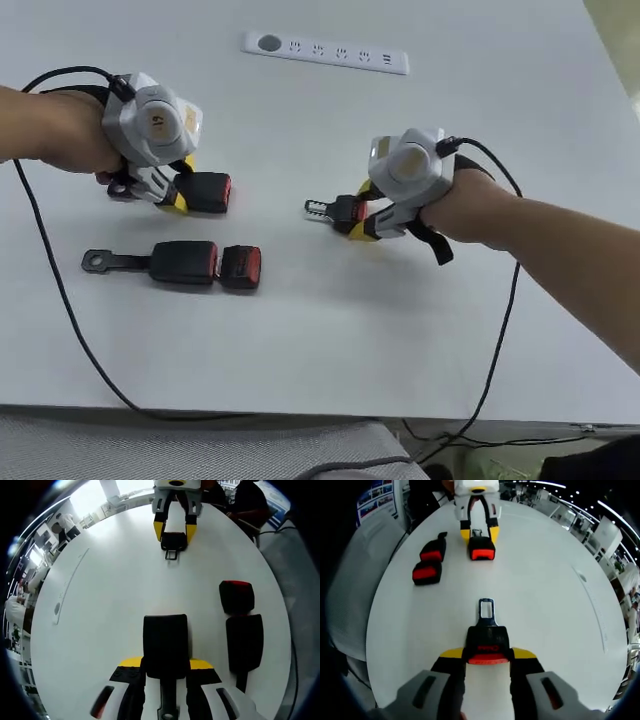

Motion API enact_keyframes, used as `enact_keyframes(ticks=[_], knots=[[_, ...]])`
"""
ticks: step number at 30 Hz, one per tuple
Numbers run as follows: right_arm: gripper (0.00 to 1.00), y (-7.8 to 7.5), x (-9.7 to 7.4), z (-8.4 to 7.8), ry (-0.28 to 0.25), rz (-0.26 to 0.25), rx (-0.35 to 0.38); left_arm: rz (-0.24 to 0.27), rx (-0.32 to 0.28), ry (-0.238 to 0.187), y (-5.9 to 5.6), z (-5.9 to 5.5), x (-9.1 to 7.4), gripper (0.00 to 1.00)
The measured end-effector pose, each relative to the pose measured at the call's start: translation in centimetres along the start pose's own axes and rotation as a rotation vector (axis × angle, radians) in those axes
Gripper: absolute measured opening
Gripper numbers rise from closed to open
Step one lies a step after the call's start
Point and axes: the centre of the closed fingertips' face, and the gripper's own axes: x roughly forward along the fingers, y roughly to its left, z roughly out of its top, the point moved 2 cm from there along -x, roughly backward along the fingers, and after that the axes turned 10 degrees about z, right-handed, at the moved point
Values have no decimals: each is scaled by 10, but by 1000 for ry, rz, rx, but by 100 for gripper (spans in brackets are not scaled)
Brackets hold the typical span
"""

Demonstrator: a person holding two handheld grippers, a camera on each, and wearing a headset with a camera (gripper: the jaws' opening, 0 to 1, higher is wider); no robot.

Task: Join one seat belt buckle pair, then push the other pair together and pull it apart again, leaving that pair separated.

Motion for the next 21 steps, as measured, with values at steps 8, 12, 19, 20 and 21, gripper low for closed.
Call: enact_keyframes(ticks=[8,12,19,20,21], knots=[[34,-2,17,28,-44,11,-2,-4,-2,5,0,-1,1,31],[34,-5,23,40,-55,16,-1,-1,0,5,0,-2,2,31],[34,-9,35,63,-45,29,-20,0,3,-1,-1,-2,2,31],[34,-9,37,66,-35,34,-33,0,4,0,-1,-2,2,31],[34,-9,38,69,-31,37,-38,-2,4,0,-1,-2,2,31]])
